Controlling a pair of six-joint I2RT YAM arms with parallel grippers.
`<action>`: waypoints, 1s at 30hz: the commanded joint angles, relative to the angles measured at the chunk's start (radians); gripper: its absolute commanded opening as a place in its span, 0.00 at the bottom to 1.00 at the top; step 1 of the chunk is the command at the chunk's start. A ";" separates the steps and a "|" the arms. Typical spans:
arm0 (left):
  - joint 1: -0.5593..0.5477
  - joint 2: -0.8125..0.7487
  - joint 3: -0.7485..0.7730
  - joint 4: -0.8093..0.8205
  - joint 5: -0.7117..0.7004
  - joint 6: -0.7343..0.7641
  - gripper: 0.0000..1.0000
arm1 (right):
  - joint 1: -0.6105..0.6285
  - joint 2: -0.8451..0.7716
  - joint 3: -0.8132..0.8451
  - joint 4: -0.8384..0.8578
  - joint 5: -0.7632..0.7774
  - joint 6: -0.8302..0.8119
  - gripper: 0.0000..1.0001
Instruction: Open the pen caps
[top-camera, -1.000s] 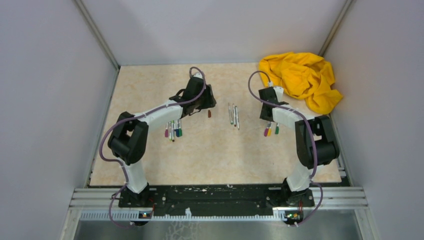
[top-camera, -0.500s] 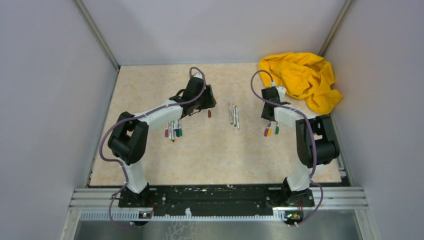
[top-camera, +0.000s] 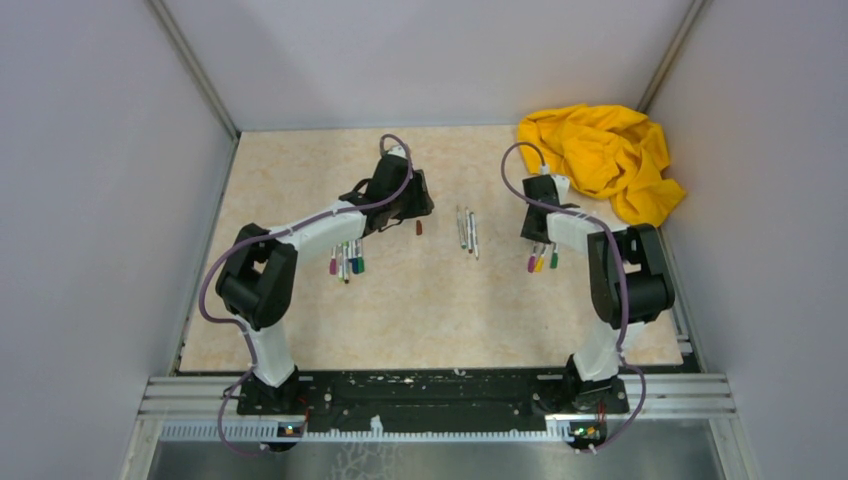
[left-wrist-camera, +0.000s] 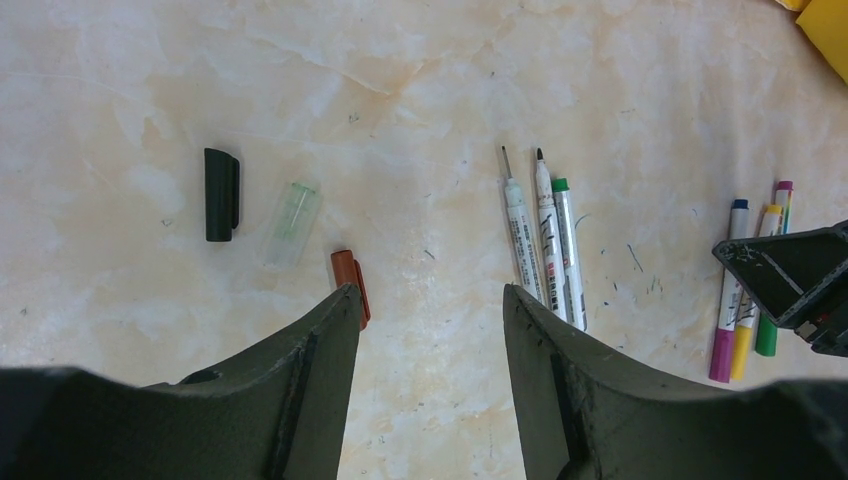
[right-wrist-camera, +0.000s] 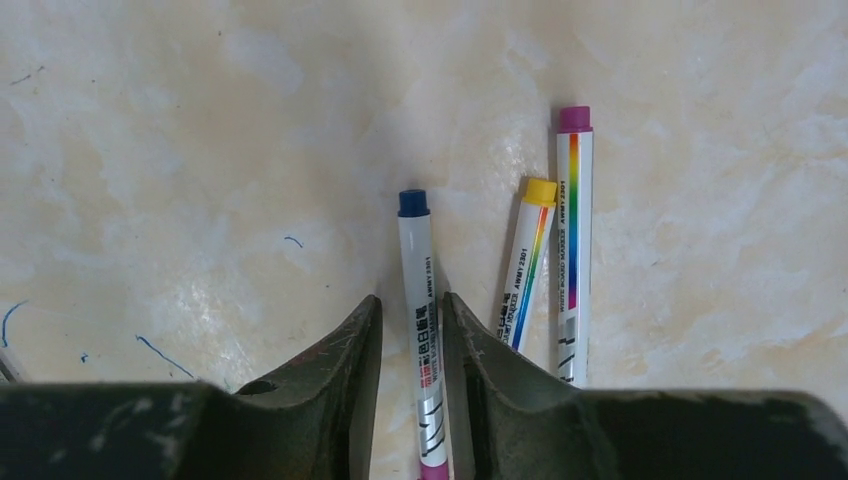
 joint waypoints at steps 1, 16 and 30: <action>-0.007 -0.026 -0.011 0.023 0.005 0.011 0.61 | -0.012 0.039 0.027 -0.034 -0.032 0.005 0.25; -0.007 -0.066 -0.095 0.178 0.167 0.023 0.66 | 0.005 -0.146 -0.006 0.109 -0.306 0.000 0.00; -0.008 -0.041 -0.261 0.534 0.479 -0.092 0.66 | 0.157 -0.166 0.041 0.308 -0.406 0.126 0.00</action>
